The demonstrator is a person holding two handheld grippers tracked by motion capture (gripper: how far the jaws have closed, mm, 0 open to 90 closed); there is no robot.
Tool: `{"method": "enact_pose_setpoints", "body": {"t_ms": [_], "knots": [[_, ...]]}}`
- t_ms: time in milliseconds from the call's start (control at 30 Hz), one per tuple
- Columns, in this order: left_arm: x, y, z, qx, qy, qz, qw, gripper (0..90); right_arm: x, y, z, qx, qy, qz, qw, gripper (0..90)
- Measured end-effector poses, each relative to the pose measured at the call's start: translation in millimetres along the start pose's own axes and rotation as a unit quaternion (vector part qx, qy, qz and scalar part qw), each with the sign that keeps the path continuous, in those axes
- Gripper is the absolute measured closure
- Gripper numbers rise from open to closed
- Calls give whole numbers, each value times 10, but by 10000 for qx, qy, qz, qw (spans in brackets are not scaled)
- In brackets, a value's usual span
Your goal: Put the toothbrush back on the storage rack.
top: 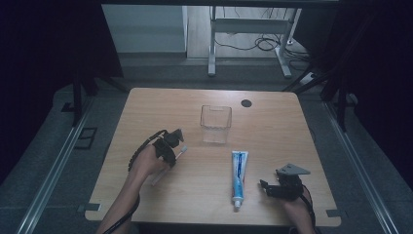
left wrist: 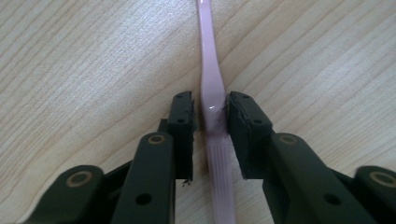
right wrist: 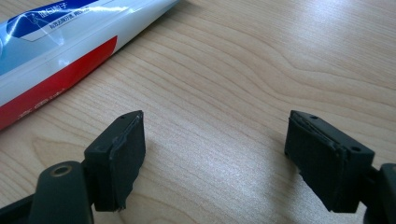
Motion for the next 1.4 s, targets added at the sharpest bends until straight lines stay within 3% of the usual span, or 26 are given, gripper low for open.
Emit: {"method": "enact_pose_setpoints", "body": {"t_ms": [233, 533, 767, 967, 1133, 1200, 1333, 1400], "knots": [[10, 10, -34, 42, -225, -208, 9995, 783, 0, 0, 0, -1, 0, 0, 10000, 201], [-2, 1, -18, 46, -93, 14, 9999, 795, 0, 1, 0, -5, 1, 0, 10000, 201], [-122, 3, -51, 12, 264, 104, 9996, 795, 0, 0, 0, -4, 1, 0, 10000, 201], [-283, 24, -99, 46, 639, 178, 9978, 795, 0, -1, 0, 2, 2, 1, 10000, 201], [-437, 53, -150, 74, 1052, 271, 9940, 795, 1, -1, 0, 2, 3, 1, 10000, 201], [-466, 57, -157, 92, 1113, 277, 9934, 795, 0, -1, 0, 2, 2, 2, 10000, 201], [-595, 85, -206, 177, 1481, 312, 9883, 795, 2, 1, -1, -7, 10, 0, 10000, 201], [-622, 87, -216, 195, 1539, 294, 9875, 795, 2, 1, -1, -8, 11, -1, 10000, 201]]}}
Point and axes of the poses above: each handheld gripper's, and its own axes: x roughly forward along the jaws, z roughly out of its underside, y roughly to its right, the point moved 5 cm from there along x, roughly forward along the jaws, and after that the axes turned 9 degrees about y, right-handed, at the moved point
